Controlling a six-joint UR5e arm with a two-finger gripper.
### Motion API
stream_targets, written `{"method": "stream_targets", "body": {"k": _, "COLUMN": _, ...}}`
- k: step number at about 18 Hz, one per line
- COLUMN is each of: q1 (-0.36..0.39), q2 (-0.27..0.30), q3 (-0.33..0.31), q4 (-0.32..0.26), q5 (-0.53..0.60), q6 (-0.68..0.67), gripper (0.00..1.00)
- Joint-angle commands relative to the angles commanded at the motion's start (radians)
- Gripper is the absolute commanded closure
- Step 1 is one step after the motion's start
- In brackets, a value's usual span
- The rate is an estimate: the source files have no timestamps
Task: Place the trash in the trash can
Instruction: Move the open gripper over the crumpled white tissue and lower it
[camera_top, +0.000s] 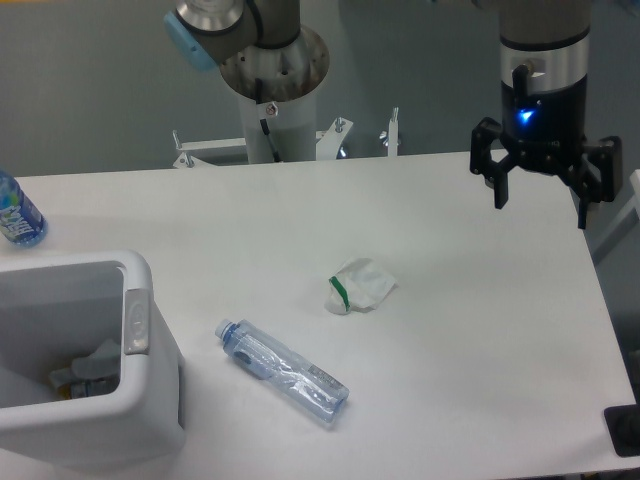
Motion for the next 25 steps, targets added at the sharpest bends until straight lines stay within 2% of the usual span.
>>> {"method": "stream_targets", "body": {"k": 9, "q1": -0.003, "q2": 0.009, "q3": -0.023, "q4": 0.011, "q5": -0.008, "q6": 0.0, "gripper": 0.0}}
{"method": "stream_targets", "body": {"k": 12, "q1": -0.002, "q2": 0.015, "q3": -0.072, "q4": 0.02, "q5": -0.015, "q6": -0.009, "gripper": 0.0}}
{"method": "stream_targets", "body": {"k": 17, "q1": -0.009, "q2": 0.057, "q3": -0.185, "q4": 0.037, "q5": -0.02, "q6": -0.101, "gripper": 0.0}}
{"method": "stream_targets", "body": {"k": 22, "q1": -0.021, "q2": 0.112, "q3": -0.394, "q4": 0.044, "q5": -0.025, "q6": -0.111, "gripper": 0.0}}
{"method": "stream_targets", "body": {"k": 25, "q1": -0.034, "q2": 0.112, "q3": -0.44, "q4": 0.06, "q5": -0.02, "q6": -0.104, "gripper": 0.0}}
